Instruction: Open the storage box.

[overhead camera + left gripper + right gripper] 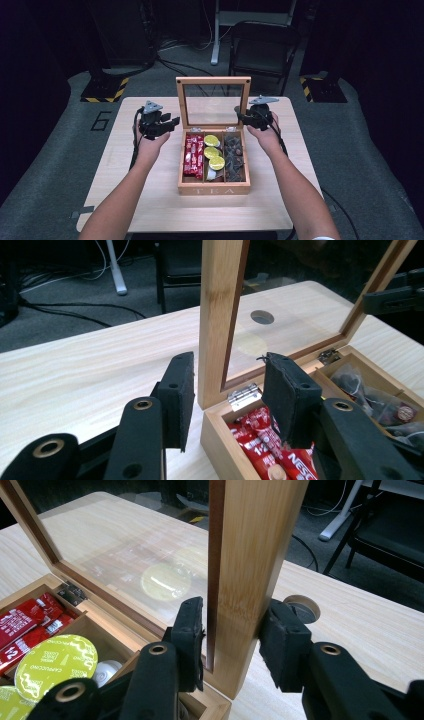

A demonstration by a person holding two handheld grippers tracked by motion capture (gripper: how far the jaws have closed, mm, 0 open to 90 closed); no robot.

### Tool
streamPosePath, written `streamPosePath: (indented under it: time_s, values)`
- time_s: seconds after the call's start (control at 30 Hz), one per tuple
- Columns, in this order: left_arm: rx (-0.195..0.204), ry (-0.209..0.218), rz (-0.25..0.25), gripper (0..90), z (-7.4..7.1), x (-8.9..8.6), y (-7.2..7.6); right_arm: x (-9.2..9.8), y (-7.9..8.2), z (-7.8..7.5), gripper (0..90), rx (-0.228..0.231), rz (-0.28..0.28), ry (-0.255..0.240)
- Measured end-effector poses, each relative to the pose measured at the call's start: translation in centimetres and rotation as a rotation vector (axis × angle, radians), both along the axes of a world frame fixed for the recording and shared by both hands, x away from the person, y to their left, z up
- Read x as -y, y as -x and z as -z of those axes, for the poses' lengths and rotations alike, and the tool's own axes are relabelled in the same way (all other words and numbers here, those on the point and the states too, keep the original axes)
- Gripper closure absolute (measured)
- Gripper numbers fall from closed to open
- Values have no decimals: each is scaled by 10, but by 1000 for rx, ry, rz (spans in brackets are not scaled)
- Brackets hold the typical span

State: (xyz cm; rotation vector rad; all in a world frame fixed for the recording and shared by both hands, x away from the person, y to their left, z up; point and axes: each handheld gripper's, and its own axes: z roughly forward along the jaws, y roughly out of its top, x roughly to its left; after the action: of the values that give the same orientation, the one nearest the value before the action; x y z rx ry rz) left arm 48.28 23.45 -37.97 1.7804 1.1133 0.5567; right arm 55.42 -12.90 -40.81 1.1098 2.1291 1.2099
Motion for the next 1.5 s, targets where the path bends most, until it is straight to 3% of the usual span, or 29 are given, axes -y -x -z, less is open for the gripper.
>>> streamPosePath:
  time_s: [0.33, 0.8, 1.03, 1.1, 1.3, 1.5]
  values:
    - [0, 45, -1, 546, 7, -21, 25, -2, -8, 1, 608, -12, 20, 4]
    - [-30, 19, -6, 539, 22, -33, 45, -4, -20, 6, 605, -28, 40, 1]
    - [-48, 15, 12, 540, 26, -25, 49, -3, -23, 7, 603, -36, 38, -6]
    - [-55, -4, 32, 539, 28, -21, 50, -4, -22, 7, 600, -36, 42, -7]
    - [-63, -26, 63, 540, 33, 0, 52, -5, -22, 7, 597, -32, 43, 1]
    - [-81, -3, 65, 540, 40, 21, 53, -5, -22, 7, 587, -30, 40, 7]
